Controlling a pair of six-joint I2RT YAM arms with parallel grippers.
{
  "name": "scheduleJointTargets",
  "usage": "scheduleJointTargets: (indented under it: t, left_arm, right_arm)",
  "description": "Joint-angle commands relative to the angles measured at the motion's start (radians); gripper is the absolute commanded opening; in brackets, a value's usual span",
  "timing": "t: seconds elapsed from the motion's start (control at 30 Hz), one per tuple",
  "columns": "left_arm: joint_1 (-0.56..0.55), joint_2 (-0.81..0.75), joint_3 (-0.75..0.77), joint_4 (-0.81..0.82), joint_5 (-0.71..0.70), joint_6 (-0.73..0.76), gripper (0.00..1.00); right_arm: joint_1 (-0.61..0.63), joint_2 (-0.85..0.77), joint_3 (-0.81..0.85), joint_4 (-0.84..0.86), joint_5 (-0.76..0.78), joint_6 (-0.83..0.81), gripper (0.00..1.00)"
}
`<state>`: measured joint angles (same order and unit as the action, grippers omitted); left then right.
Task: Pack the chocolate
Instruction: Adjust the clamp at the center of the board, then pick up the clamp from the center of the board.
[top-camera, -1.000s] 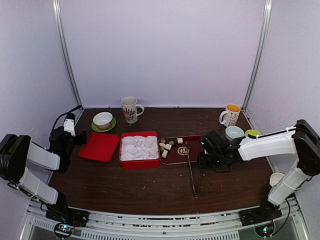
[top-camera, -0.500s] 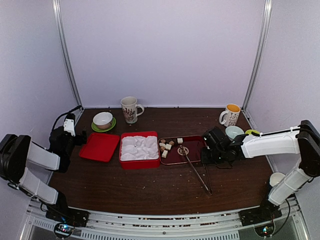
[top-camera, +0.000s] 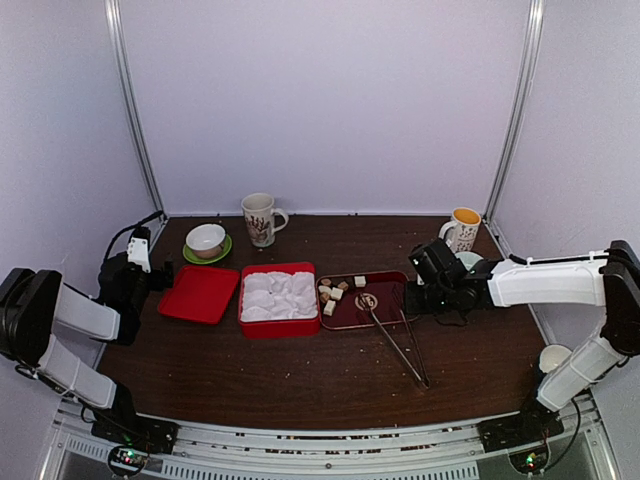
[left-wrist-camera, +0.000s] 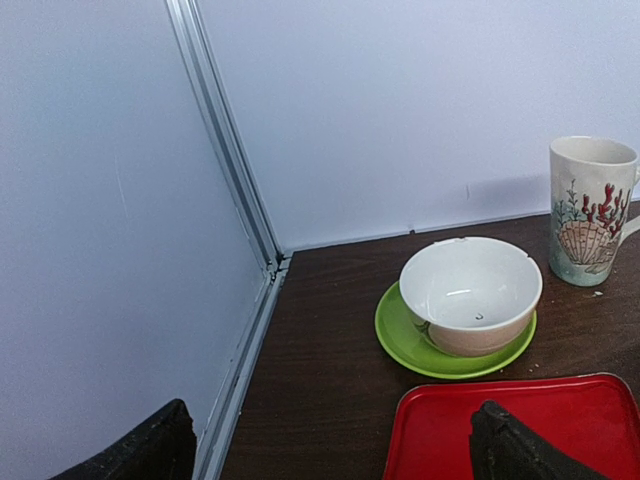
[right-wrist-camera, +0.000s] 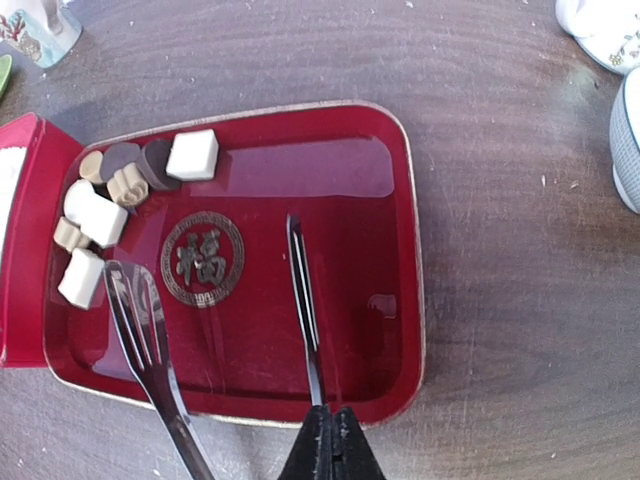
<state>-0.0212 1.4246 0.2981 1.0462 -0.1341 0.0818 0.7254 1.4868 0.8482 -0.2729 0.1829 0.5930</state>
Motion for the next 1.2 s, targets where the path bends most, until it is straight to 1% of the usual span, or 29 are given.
scheduleJointTargets:
  t: [0.0, 0.07, 0.17, 0.2, 0.23, 0.3, 0.37, 0.4, 0.5, 0.6, 0.7, 0.83, 0.97, 1.07, 1.17]
  left_arm:
    - [0.006, -0.003, -0.008, 0.051, 0.010, 0.013, 0.98]
    - [0.006, -0.003, -0.008, 0.052, 0.008, 0.013, 0.98]
    - [0.007, -0.003, -0.008, 0.052, 0.009, 0.013, 0.98]
    - [0.006, -0.003, -0.008, 0.052, 0.009, 0.013, 0.98]
    - [0.006, -0.003, -0.008, 0.052, 0.009, 0.013, 0.98]
    - [0.007, -0.003, -0.008, 0.051, 0.010, 0.013, 0.98]
    - [0.006, -0.003, -0.008, 0.051, 0.009, 0.012, 0.98]
    - [0.006, -0.003, -0.008, 0.051, 0.009, 0.013, 0.98]
    - [0.006, -0.003, -0.008, 0.051, 0.008, 0.013, 0.98]
    - [0.006, -0.003, -0.008, 0.052, 0.009, 0.013, 0.98]
    - [0.006, -0.003, -0.008, 0.051, 0.009, 0.013, 0.98]
    - [0.006, -0.003, -0.008, 0.051, 0.010, 0.013, 0.98]
    - [0.007, -0.003, -0.008, 0.052, 0.010, 0.013, 0.98]
    - [0.006, -0.003, -0.008, 0.051, 0.010, 0.012, 0.98]
    - [0.008, -0.003, -0.008, 0.051, 0.010, 0.013, 0.98]
  right_arm:
    - [-0.012, 0.011, 0.041, -0.002, 0.004, -0.041, 0.15]
    - [-0.012, 0.002, 0.029, 0.009, -0.027, -0.066, 0.26]
    - [-0.012, -0.016, 0.012, -0.007, -0.052, -0.088, 0.35]
    - [-0.012, -0.026, 0.000, -0.010, -0.058, -0.090, 0.41]
    - [-0.011, -0.041, -0.013, -0.008, -0.072, -0.093, 0.49]
    - [0.001, -0.073, -0.050, 0.014, -0.123, -0.109, 0.70]
    - [0.031, -0.100, -0.074, 0.015, -0.107, -0.093, 0.97]
    - [0.046, -0.105, -0.080, 0.008, -0.089, -0.084, 1.00]
    - [0.080, -0.098, -0.085, -0.018, -0.025, -0.046, 1.00]
    - [0.111, -0.084, -0.101, 0.006, -0.015, -0.039, 0.98]
    - [0.142, -0.050, -0.106, 0.028, -0.015, -0.031, 0.93]
    - [0.181, -0.023, -0.110, 0.024, 0.032, 0.008, 0.93]
    - [0.188, -0.024, -0.140, 0.060, 0.040, 0.018, 0.95]
    - [0.188, 0.002, -0.128, 0.046, 0.050, 0.011, 0.95]
    - [0.187, 0.028, -0.117, 0.042, 0.047, 0.004, 0.92]
